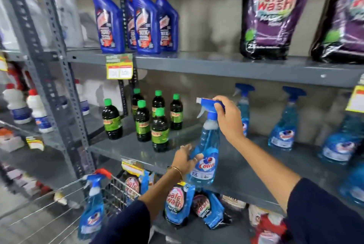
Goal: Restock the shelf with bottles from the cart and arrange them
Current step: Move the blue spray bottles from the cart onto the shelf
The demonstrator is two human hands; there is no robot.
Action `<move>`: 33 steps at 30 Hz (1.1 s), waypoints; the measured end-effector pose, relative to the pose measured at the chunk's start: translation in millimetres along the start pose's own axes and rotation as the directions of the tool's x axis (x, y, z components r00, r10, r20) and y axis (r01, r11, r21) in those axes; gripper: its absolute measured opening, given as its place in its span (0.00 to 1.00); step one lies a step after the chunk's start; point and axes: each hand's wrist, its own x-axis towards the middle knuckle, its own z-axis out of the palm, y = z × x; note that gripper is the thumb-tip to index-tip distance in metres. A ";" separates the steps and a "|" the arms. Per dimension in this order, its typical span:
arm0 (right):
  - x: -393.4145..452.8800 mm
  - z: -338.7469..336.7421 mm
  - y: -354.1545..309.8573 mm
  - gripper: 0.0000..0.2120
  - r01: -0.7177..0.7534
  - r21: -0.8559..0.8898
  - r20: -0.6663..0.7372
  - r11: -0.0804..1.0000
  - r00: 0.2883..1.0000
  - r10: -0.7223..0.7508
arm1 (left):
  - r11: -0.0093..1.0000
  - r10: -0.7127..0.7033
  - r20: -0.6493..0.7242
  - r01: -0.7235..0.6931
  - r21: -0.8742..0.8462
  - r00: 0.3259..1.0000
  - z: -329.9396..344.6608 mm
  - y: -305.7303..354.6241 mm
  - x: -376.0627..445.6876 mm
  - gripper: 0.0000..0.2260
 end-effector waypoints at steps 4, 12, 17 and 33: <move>1.6 -32.6 25.5 0.09 -0.001 -0.061 0.010 0.998 1.000 0.002 | 1.000 -0.029 0.036 0.029 0.008 0.999 41.9 14.8 18.6 0.18; 9.9 -61.4 61.6 0.12 -0.064 -0.161 0.023 0.985 0.997 0.069 | 0.999 -0.042 0.156 0.046 -0.017 0.987 100.5 25.0 59.3 0.16; 20.0 -64.3 76.8 0.15 -0.166 -0.165 0.043 0.972 0.984 0.175 | 0.998 -0.058 0.195 0.059 0.002 0.979 112.1 23.6 74.5 0.18; 16.1 -36.1 73.1 0.17 -0.106 -0.361 -0.265 0.927 0.964 0.007 | 0.988 -0.157 0.186 0.156 0.021 0.970 99.2 18.4 71.7 0.21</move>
